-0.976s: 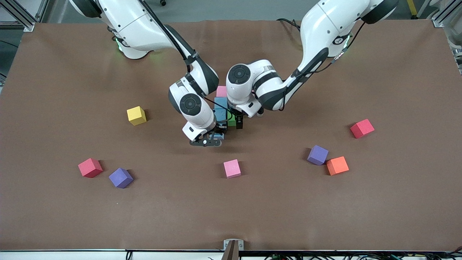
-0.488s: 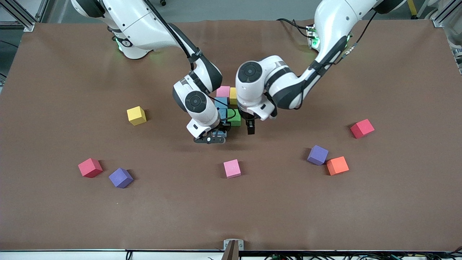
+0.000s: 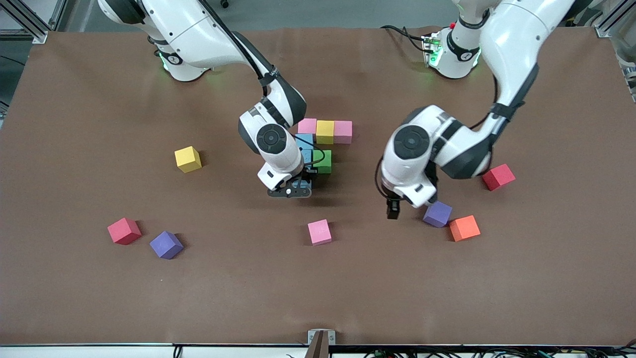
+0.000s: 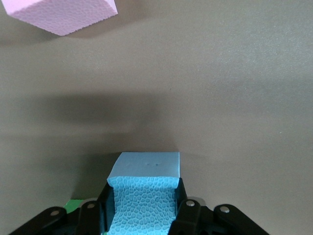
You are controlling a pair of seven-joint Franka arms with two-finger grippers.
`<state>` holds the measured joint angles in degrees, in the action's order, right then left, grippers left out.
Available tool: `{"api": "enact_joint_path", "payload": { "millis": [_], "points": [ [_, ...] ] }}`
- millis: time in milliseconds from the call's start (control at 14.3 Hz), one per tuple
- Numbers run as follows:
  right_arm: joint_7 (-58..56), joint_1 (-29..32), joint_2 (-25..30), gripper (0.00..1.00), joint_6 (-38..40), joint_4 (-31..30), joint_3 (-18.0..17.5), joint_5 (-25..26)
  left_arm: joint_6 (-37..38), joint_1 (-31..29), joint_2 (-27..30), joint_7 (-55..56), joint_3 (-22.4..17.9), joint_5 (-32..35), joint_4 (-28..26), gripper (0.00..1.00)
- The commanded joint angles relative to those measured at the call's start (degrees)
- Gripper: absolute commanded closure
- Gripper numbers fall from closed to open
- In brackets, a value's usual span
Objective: Arrange 11 blocks into digit 3
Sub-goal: 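Release the blue cube while the left gripper reaches the purple cube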
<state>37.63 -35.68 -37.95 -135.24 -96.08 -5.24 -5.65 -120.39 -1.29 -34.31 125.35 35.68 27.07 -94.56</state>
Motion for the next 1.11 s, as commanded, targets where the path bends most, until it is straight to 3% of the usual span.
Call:
{"api": "enact_joint_path", "payload": {
  "millis": [0,70,139,348,627,836,1045],
  "points": [
    [1.12,-0.53,-0.72,0.22,0.51,0.8,0.58,0.91,1.03,-3.79,0.03,-11.58,0.71,0.53,0.08,0.0],
    [1.13,-0.45,-0.64,0.05,0.51,0.89,0.5,0.73,1.03,-5.72,-0.41,-15.8,0.71,0.53,0.08,0.0],
    [1.13,-0.36,-0.55,0.0,0.51,0.89,0.5,0.38,1.03,-6.87,-0.67,-19.32,0.62,0.53,0.08,0.0],
    [1.04,0.43,-0.11,0.0,1.2,2.03,0.41,0.21,1.03,-10.47,-1.72,-30.39,0.36,1.05,-0.01,0.0],
    [0.95,2.53,0.42,0.0,10.59,7.64,0.41,0.12,1.03,-13.21,-3.57,-42.36,0.36,1.05,-0.1,0.0],
    [-2.19,6.13,1.91,0.0,18.5,11.78,0.41,0.29,0.77,-13.82,-4.89,-43.26,0.1,1.4,-0.71,0.01],
    [-15.71,10.0,3.75,0.0,21.68,12.23,0.58,1.08,0.33,-14.09,-4.98,-41.95,0.09,1.32,-1.59,0.02]
  ]
}}
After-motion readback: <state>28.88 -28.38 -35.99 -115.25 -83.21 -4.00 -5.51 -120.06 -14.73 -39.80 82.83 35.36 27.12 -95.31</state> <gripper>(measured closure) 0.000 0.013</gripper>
